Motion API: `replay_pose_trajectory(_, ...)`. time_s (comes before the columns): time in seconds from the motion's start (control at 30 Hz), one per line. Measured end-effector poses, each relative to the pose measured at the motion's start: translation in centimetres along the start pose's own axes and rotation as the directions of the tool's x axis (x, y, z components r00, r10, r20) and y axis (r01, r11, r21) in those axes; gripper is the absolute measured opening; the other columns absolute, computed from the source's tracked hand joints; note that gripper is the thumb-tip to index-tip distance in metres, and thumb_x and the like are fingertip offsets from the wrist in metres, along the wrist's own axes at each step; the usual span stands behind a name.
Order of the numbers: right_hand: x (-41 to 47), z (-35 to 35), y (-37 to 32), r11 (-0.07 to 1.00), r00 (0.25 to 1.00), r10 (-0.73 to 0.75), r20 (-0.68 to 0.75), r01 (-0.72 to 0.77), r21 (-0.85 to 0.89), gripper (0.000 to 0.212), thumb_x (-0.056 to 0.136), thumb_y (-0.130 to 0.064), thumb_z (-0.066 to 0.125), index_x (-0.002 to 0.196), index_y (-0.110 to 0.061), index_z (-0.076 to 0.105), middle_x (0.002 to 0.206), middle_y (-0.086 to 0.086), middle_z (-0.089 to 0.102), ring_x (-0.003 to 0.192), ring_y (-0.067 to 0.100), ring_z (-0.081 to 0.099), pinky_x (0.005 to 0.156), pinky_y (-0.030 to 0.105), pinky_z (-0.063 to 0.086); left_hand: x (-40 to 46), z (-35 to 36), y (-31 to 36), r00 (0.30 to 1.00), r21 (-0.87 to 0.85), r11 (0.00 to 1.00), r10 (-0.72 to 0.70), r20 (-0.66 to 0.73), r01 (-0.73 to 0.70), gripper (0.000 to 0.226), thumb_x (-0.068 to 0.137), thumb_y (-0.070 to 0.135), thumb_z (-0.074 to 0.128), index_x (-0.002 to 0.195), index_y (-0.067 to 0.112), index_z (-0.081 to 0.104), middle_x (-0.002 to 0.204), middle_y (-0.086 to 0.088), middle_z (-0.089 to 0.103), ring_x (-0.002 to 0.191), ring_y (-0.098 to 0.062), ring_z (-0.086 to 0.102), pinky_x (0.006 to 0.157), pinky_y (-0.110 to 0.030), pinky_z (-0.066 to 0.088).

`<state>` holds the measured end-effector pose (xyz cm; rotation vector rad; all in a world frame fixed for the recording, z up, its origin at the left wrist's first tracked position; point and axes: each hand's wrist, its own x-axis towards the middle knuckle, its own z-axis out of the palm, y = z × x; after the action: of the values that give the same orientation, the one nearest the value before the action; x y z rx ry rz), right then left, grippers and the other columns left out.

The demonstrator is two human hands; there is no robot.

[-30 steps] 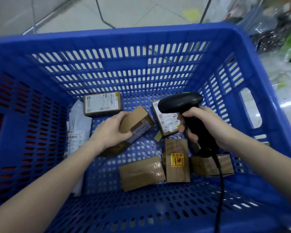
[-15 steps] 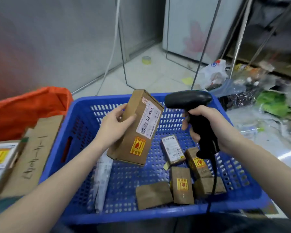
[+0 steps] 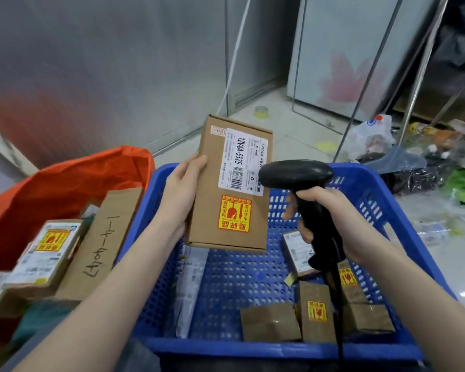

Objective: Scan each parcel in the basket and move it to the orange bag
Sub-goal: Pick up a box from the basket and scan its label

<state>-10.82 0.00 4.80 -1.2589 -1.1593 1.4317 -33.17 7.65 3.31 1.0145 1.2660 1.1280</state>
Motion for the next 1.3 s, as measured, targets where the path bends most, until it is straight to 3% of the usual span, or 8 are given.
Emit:
replay_pose_trajectory(0.17, 0.6, -0.2, -0.7, 0.977, 0.998, -0.061, 0.035, 0.067, -0.201, 0.041, 0.076, -0.044, 0.068, 0.079, -0.004, 0.061, 0.071, 0.026, 0.057, 0.046, 0.022, 0.049, 0.05, 0.027, 0.043, 0.9, -0.2, 0.3, 1.0, 0.096, 0.995, -0.016, -0.004, 0.017, 0.033, 0.092, 0.043, 0.055, 0.115, 0.022, 0.063, 0.088, 0.001, 0.073, 0.073, -0.014, 0.069, 0.058, -0.026, 0.053)
replay_pose_trajectory(0.3, 0.4, 0.5, -1.5, 0.94, 0.993, -0.099, 0.067, 0.115, -0.322, 0.041, 0.073, -0.043, 0.069, 0.089, -0.007, 0.061, 0.058, 0.0, 0.061, 0.047, 0.017, 0.051, 0.05, 0.026, 0.045, 0.9, -0.2, 0.4, 0.997, 0.165, 0.984, -0.074, 0.033, 0.068, 0.023, 0.089, 0.048, 0.059, 0.102, 0.029, 0.063, 0.074, 0.005, 0.073, 0.061, -0.01, 0.07, 0.05, -0.021, 0.052)
replay_pose_trajectory(0.5, 0.6, 0.3, -1.6, 0.899, 0.997, -0.071, 0.008, 0.068, -0.434, 0.018, 0.086, -0.021, 0.064, 0.083, -0.004, 0.058, 0.049, -0.003, 0.054, 0.044, 0.017, 0.052, 0.048, 0.028, 0.045, 1.1, -0.5, 0.0, 0.992, 0.283, 0.955, -0.108, 0.07, 0.084, 0.033, 0.083, 0.053, 0.064, 0.108, 0.032, 0.065, 0.095, 0.001, 0.074, 0.081, -0.015, 0.072, 0.069, -0.032, 0.056)
replay_pose_trajectory(0.6, 0.7, -0.1, -1.5, 0.862, 0.999, -0.049, -0.013, 0.036, -0.506, 0.022, 0.086, -0.02, 0.061, 0.076, -0.001, 0.057, 0.046, 0.001, 0.053, 0.043, 0.016, 0.053, 0.049, 0.025, 0.045, 1.0, -0.7, 0.1, 0.989, 0.316, 0.945, -0.121, 0.083, 0.089, 0.031, 0.084, 0.053, 0.063, 0.106, 0.032, 0.064, 0.092, 0.004, 0.074, 0.079, -0.013, 0.072, 0.062, -0.027, 0.054)
replay_pose_trajectory(0.77, 0.5, -0.4, -1.5, 0.843, 1.0, 0.024, 0.02, -0.009, -0.538, 0.022, 0.089, -0.019, 0.059, 0.077, 0.0, 0.056, 0.045, -0.001, 0.052, 0.042, 0.014, 0.052, 0.048, 0.023, 0.046, 0.8, -0.9, 0.3, 0.985, 0.336, 0.938, -0.133, 0.112, 0.088, 0.03, 0.085, 0.052, 0.063, 0.106, 0.031, 0.063, 0.09, 0.004, 0.074, 0.076, -0.012, 0.072, 0.059, -0.024, 0.054)
replay_pose_trajectory(1.07, 0.7, -0.3, -1.7, 0.858, 0.997, 0.064, 0.043, -0.033, -0.512, 0.025, 0.089, -0.022, 0.058, 0.083, 0.002, 0.057, 0.052, -0.001, 0.056, 0.048, 0.018, 0.054, 0.051, 0.026, 0.047, 1.1, -1.0, 0.3, 0.982, 0.328, 0.936, -0.167, 0.093, 0.128, 0.033, 0.082, 0.054, 0.064, 0.106, 0.031, 0.065, 0.088, 0.004, 0.076, 0.078, -0.015, 0.073, 0.071, -0.032, 0.057)
replay_pose_trajectory(1.3, 0.9, -0.4, -1.5, 0.866, 0.995, 0.071, 0.069, -0.027, -0.5, 0.034, 0.085, -0.032, 0.062, 0.083, 0.002, 0.058, 0.064, 0.022, 0.057, 0.051, 0.023, 0.055, 0.057, 0.033, 0.047, 0.8, -1.0, 0.5, 0.983, 0.347, 0.93, -0.161, 0.083, 0.123, 0.031, 0.083, 0.054, 0.063, 0.104, 0.032, 0.065, 0.087, 0.005, 0.075, 0.078, -0.014, 0.073, 0.067, -0.029, 0.056)
